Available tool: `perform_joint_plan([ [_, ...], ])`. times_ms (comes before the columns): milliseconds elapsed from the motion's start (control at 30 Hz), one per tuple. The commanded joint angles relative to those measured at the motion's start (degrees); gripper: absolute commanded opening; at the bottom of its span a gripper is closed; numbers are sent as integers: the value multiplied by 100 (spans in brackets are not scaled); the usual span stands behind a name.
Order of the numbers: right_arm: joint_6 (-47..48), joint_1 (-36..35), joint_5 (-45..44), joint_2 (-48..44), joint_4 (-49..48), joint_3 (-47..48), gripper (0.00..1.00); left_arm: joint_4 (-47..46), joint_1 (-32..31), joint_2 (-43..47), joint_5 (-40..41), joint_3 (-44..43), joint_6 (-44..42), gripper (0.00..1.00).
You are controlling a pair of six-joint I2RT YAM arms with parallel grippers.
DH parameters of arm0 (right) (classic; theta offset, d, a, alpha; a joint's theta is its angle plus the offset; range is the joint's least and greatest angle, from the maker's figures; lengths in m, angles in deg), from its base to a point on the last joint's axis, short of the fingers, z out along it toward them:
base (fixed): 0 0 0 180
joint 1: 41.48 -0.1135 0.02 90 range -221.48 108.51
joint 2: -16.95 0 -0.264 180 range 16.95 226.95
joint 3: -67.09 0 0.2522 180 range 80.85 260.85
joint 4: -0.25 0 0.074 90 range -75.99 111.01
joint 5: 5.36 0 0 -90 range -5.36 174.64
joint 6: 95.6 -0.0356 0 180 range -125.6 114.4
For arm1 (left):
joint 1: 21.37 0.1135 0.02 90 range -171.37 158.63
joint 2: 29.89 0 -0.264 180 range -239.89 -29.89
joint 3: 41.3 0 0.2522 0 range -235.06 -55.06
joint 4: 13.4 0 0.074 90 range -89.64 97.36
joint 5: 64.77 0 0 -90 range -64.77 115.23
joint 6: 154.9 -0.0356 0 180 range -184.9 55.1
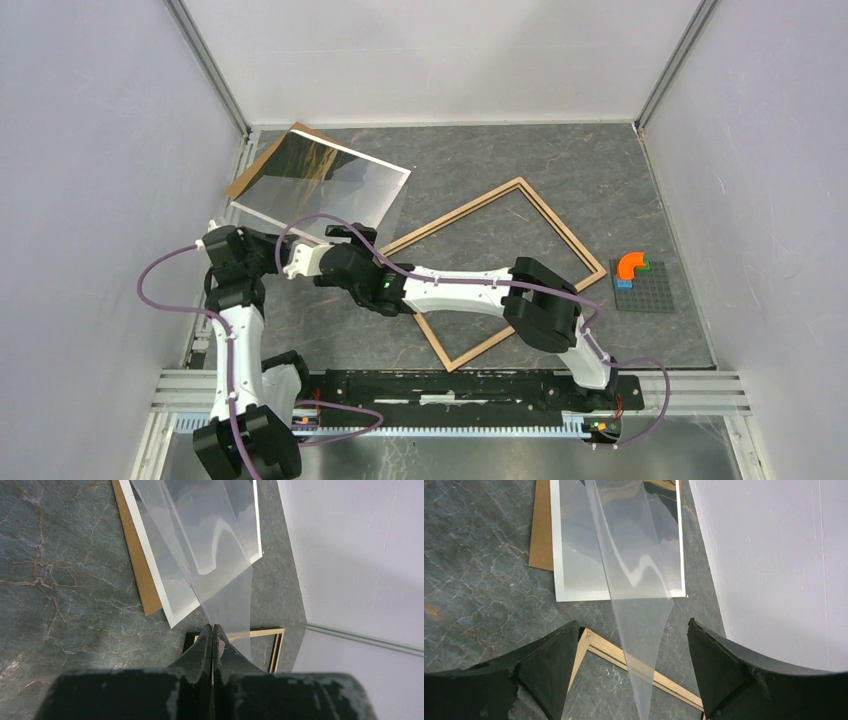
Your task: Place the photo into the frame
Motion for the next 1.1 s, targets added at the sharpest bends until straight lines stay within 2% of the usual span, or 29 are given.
perform_joint_plan([
  [0,259,72,51,175,-285,414,84,2,-12,49,-197,-339,-423,2],
  [333,486,196,348,444,-303,589,70,3,-8,-28,-355,-473,-529,2],
  [467,552,202,399,587,-189,791,55,74,-15,-79,-413,-551,-726,2],
  [767,419,204,342,663,-126,1024,13,273,-12,-159,-548,-773,-1171,3],
  [800,417,205,274,638,-148,1072,9,297,-14,-168,-580,-837,-1220,13],
  [833,421,205,213,623,-175,1113,4,304,-7,-179,-598,-887,-1266,33],
  [867,434,214,119,595,-230,1138,0,319,-10,-180,-600,-960,-1318,47],
  [933,421,235,49,525,-293,1201,0,341,-10,-195,-599,-1150,-1425,66],
  [1033,343,298,-18,450,-301,1342,0,490,-10,-301,-658,-1633,-1523,84],
  [1067,309,323,-23,412,-258,1422,0,555,-16,-347,-700,-1819,-1549,99],
])
